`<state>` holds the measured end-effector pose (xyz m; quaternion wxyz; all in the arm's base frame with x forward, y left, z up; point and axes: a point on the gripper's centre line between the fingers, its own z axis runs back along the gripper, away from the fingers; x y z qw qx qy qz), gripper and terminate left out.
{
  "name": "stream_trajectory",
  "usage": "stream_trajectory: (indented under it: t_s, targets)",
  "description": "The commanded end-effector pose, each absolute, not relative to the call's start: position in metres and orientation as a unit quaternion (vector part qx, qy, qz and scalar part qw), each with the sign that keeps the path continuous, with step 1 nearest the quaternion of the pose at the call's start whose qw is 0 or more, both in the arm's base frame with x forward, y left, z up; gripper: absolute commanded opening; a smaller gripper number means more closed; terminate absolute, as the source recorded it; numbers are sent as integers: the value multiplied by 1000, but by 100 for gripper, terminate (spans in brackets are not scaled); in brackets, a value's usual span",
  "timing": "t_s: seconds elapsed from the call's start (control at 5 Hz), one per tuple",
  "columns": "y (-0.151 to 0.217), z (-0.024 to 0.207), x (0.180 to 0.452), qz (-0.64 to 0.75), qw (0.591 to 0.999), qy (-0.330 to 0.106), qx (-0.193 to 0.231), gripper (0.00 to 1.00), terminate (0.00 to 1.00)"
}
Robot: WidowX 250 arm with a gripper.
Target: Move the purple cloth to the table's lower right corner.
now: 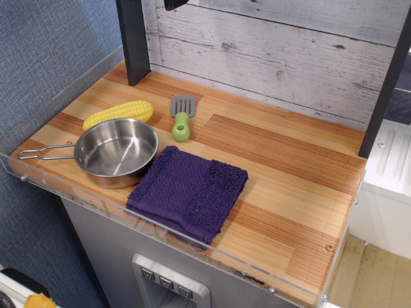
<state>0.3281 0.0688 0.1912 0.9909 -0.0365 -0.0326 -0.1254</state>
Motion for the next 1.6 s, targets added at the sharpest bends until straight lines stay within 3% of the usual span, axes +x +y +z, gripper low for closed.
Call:
stream_trajectory:
  t_s: [0.0, 0.2, 0.4, 0.6, 0.8, 1.0, 1.4]
  targets:
    - [69, 191, 328, -125, 991, -33, -37, 100, 0]
    - [73, 199, 348, -112, 992, -45, -40, 100, 0]
    - [73, 210, 397, -131, 988, -74, -40, 100, 0]
    - [53, 178, 410, -151, 986, -67, -30, 100, 0]
    - [34, 144, 368, -174, 984, -36, -28, 100, 0]
    - [31, 143, 347, -182, 983, -34, -14, 100, 0]
    - [46, 154, 332, -143, 988, -66, 6, 100, 0]
